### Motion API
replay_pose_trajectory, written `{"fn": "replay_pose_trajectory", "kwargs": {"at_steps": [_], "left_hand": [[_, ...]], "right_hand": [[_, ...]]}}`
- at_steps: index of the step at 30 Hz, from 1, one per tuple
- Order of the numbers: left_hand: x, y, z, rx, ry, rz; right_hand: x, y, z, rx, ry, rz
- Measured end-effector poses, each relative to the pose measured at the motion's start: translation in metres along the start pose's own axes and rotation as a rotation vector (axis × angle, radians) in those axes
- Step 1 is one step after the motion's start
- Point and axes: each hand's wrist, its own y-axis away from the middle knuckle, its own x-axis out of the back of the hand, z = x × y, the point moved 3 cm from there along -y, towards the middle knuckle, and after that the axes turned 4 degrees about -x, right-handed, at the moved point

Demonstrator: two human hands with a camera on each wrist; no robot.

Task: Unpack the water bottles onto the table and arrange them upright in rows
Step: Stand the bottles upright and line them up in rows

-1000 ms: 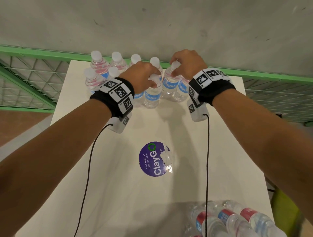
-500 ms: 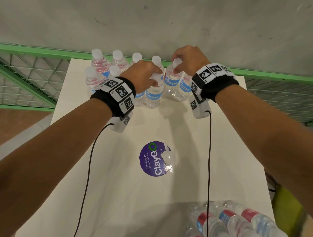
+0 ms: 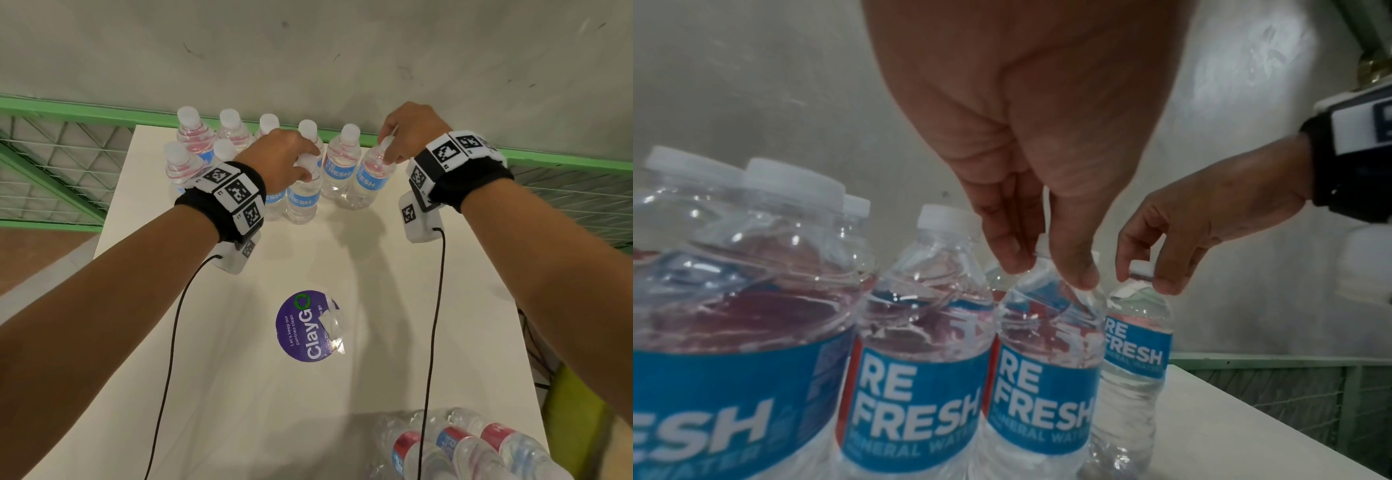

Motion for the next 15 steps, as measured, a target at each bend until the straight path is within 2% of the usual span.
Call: {"fn": "replay_pose_trajectory", "kwargs": {"at_steps": [15], "left_hand": [[-0.002, -0.001, -0.003, -0.022, -0.010, 0.003]], "right_hand": [[-0.002, -0.012, -0.001, 0.042, 0.030, 0.068]]}}
